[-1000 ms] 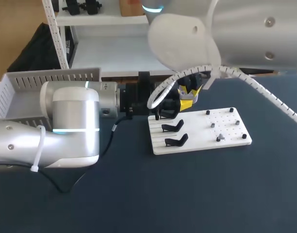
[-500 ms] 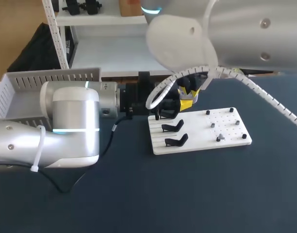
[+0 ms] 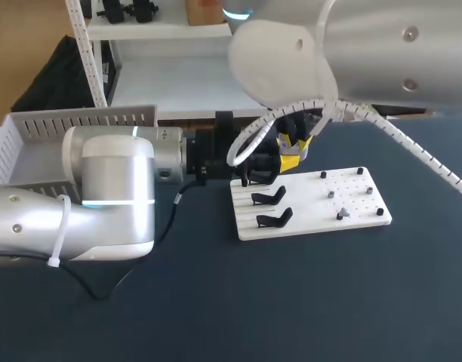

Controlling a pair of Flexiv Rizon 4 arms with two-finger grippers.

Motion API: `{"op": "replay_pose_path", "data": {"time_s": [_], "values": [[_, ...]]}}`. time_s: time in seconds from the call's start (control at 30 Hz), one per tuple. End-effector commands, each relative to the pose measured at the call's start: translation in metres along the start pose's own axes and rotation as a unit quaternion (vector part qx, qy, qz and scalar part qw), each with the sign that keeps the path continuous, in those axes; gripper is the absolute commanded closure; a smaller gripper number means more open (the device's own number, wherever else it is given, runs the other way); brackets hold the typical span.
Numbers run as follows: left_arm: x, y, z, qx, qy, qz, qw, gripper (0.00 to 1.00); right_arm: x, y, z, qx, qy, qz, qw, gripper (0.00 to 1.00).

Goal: Pick up each earbud case from the left stands, insert the matching earbuds, close the lid, and place the case in the box.

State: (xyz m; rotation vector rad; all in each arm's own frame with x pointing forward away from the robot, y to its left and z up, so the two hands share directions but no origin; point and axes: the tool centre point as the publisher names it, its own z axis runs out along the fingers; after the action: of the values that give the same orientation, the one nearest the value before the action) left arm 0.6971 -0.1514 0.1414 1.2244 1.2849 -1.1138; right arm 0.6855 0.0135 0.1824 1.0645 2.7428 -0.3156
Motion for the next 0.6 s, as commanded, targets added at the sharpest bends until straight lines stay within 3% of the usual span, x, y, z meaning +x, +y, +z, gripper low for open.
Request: {"op": "replay_pose_path", "data": {"time_s": [0.03,0.6], "values": [[0.0000,0.0002,0.0004,-0.001,-0.001,0.000,1.000,1.00,-0.0003,0.0032,0.0007,0.002,0.001,0.000,1.000,1.00],[0.0000,0.0002,0.0004,-0.001,-0.001,0.000,1.000,1.00,0.0017,0.0047,0.0016,0.000,0.009,0.000,1.000,1.00]]}}
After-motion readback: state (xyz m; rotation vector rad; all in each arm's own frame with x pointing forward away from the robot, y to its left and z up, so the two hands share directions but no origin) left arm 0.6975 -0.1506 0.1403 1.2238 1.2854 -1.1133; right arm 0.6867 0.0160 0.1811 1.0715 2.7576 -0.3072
